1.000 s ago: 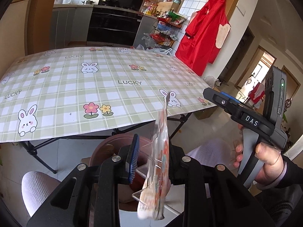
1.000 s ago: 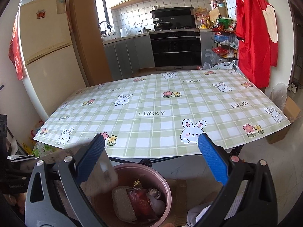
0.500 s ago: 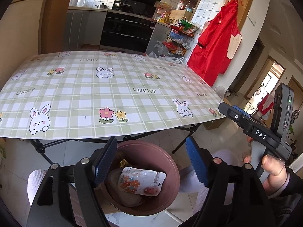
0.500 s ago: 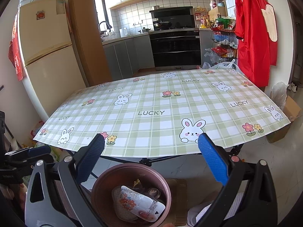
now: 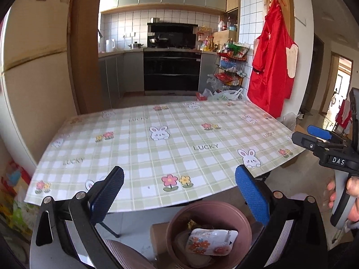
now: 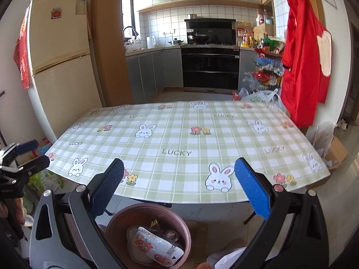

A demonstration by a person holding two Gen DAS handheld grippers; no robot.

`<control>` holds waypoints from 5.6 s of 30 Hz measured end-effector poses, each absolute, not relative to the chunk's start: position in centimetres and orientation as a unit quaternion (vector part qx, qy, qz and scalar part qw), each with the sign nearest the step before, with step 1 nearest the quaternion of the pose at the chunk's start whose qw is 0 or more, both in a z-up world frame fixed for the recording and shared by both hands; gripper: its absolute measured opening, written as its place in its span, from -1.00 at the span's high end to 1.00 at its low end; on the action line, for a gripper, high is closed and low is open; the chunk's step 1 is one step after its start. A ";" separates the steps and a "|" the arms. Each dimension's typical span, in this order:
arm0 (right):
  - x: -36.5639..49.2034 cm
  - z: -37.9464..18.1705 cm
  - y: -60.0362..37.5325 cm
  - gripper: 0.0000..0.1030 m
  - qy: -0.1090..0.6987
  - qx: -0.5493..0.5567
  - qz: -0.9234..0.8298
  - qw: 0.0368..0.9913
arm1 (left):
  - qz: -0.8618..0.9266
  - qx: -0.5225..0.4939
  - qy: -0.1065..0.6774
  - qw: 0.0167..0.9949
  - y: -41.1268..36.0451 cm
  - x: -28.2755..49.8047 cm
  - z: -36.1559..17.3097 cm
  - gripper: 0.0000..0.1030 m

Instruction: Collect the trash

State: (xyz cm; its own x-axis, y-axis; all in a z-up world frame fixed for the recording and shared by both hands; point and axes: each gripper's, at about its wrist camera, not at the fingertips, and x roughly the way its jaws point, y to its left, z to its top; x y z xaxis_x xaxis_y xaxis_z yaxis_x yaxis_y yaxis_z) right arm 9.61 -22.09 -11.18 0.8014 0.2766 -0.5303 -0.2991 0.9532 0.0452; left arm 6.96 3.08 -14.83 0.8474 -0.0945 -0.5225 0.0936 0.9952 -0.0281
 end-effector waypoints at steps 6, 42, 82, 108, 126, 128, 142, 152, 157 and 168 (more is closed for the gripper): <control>9.2 -5.4 -21.5 -0.89 0.246 -0.071 0.155 0.954 | -0.048 0.043 0.224 0.972 3.1 6.9 -9.3 -0.89; 7.7 -0.3 -20.3 -0.89 0.219 -0.110 0.166 0.955 | -0.063 0.061 0.160 0.983 2.7 5.3 -2.5 -0.89; 7.9 -0.7 -20.5 -0.89 0.226 -0.108 0.164 0.954 | -0.060 0.054 0.157 0.984 3.3 5.4 -1.8 -0.89; 10.5 -2.8 -19.2 -0.89 0.265 -0.110 0.171 0.942 | -0.061 0.017 0.195 0.979 4.7 7.7 -4.4 -0.89; 10.0 -2.5 -19.0 -0.89 0.263 -0.113 0.175 0.942 | -0.066 0.004 0.197 0.978 4.4 7.3 -4.2 -0.89; 10.1 -2.5 -19.0 -0.89 0.263 -0.112 0.175 0.942 | -0.053 0.006 0.206 0.977 4.4 7.5 -4.3 -0.89; 10.1 -2.5 -19.0 -0.89 0.266 -0.110 0.174 0.942 | -0.013 0.042 0.203 0.978 3.8 7.3 -4.4 -0.89; 10.0 -2.5 -19.2 -0.89 0.265 -0.110 0.173 0.942 | -0.011 0.041 0.202 0.978 3.9 7.2 -4.1 -0.89; 10.0 -2.5 -19.2 -0.89 0.265 -0.110 0.173 0.942 | -0.011 0.042 0.201 0.979 3.9 7.1 -4.1 -0.89; 10.0 -2.5 -19.3 -0.89 0.265 -0.110 0.173 0.942 | -0.010 0.041 0.201 0.979 3.9 7.0 -4.0 -0.89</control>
